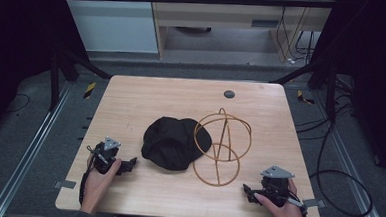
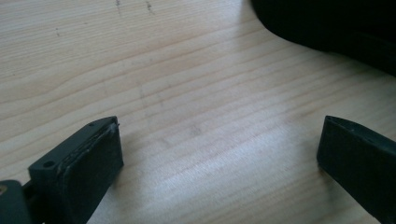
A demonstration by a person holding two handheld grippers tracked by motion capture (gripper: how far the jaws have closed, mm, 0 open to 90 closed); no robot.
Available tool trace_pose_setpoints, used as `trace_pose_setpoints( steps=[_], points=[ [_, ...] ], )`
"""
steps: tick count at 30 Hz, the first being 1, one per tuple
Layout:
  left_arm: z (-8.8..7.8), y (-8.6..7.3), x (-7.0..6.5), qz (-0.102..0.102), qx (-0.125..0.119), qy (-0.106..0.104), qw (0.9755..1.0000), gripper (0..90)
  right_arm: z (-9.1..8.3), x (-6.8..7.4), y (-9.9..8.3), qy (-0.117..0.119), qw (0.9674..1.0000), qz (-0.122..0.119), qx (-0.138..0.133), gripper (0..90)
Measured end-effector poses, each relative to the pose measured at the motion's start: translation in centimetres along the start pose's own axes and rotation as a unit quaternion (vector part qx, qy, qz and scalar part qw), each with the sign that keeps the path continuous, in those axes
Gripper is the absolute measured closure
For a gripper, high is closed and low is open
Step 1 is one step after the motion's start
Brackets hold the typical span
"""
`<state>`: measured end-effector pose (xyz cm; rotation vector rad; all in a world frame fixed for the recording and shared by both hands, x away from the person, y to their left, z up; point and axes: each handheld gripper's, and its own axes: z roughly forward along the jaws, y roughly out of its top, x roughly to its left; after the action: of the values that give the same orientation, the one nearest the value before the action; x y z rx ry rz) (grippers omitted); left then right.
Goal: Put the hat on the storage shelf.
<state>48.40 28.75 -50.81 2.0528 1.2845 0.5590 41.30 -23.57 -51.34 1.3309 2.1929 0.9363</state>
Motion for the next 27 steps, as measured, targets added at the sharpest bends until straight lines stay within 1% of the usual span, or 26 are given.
trace_pose_setpoints(
  steps=[2,3,4,5,6,7,9,10,11,12,13,16,17,18,19,20,21,23,24,26,27],
  points=[
    [-0.2,-0.2,-0.2,0.005,0.001,-0.006,1.0000,0.0,0.0,0.0,0.0,0.000,1.0000,0.000,0.000,0.5],
    [-0.2,-0.2,-0.2,0.005,0.001,-0.006,1.0000,0.0,0.0,0.0,0.0,0.000,1.0000,0.000,0.000,0.5],
    [-0.5,-0.3,-0.3,0.012,0.003,-0.017,0.9998,0.0,0.0,0.0,0.0,0.000,1.0000,0.000,0.000,0.5],
    [-1.0,-0.4,-0.6,0.017,0.000,-0.034,0.9993,4.4,0.0,0.0,0.0,0.000,1.0000,0.000,0.000,0.5],
    [-1.0,-0.4,-0.6,0.017,0.000,-0.034,0.9993,5.3,0.0,0.0,0.0,0.000,1.0000,0.000,0.000,0.5],
    [-1.3,-0.5,-0.9,0.019,-0.002,-0.040,0.9990,5.3,0.0,0.0,0.0,0.000,1.0000,0.000,0.000,0.5],
    [-2.0,-0.7,-1.5,0.036,0.003,-0.049,0.9981,4.8,0.0,0.0,0.0,0.000,1.0000,0.000,0.000,0.5],
    [-2.3,-0.7,-1.8,0.046,0.004,-0.054,0.9975,4.7,0.0,0.0,0.0,0.000,1.0000,0.000,0.000,0.5],
    [-2.7,-0.8,-2.2,0.049,0.004,-0.065,0.9966,4.8,0.0,0.0,0.0,0.000,1.0000,0.000,0.000,0.5],
    [-3.2,-1.0,-2.7,0.058,0.002,-0.083,0.9949,4.8,0.0,0.0,0.0,0.000,1.0000,0.000,0.000,0.5],
    [-3.2,-1.0,-2.7,0.058,0.002,-0.083,0.9949,4.8,0.0,0.0,0.0,0.000,1.0000,0.000,0.000,0.5],
    [-4.2,-1.0,-3.7,0.074,-0.011,-0.104,0.9917,4.8,0.0,0.0,0.0,0.000,1.0000,0.000,0.000,0.5],
    [-4.4,-0.8,-3.9,0.078,-0.014,-0.107,0.9910,4.7,0.0,0.0,0.0,0.000,1.0000,0.000,0.000,0.5],
    [-4.7,-0.6,-4.2,0.083,-0.017,-0.111,0.9901,4.8,0.0,0.0,0.0,0.000,1.0000,0.000,0.000,0.5],
    [-5.2,0.1,-4.7,0.102,-0.017,-0.117,0.9877,4.9,0.0,0.0,0.0,0.000,1.0000,0.000,0.000,0.5],
    [-5.2,0.1,-4.7,0.102,-0.017,-0.117,0.9877,5.4,0.0,0.0,0.0,0.000,1.0000,0.000,0.000,0.5],
    [-5.8,0.9,-5.0,0.116,-0.019,-0.123,0.9854,6.4,0.0,0.0,0.0,0.000,1.0000,0.000,0.000,0.5],
    [-6.3,2.0,-5.1,0.126,-0.023,-0.128,0.9834,6.9,0.0,0.0,0.0,0.000,1.0000,0.000,0.000,0.5],
    [-6.3,2.0,-5.1,0.126,-0.023,-0.128,0.9834,7.4,0.0,0.0,0.0,0.000,1.0000,0.000,0.000,0.5],
    [-6.9,3.7,-5.1,0.137,-0.029,-0.127,0.9820,8.0,0.0,0.0,0.0,0.000,1.0000,0.000,-0.001,0.6],
    [-6.9,3.7,-5.1,0.137,-0.029,-0.127,0.9820,7.9,0.0,0.0,0.0,0.000,1.0000,0.000,-0.001,0.6]
  ],
)
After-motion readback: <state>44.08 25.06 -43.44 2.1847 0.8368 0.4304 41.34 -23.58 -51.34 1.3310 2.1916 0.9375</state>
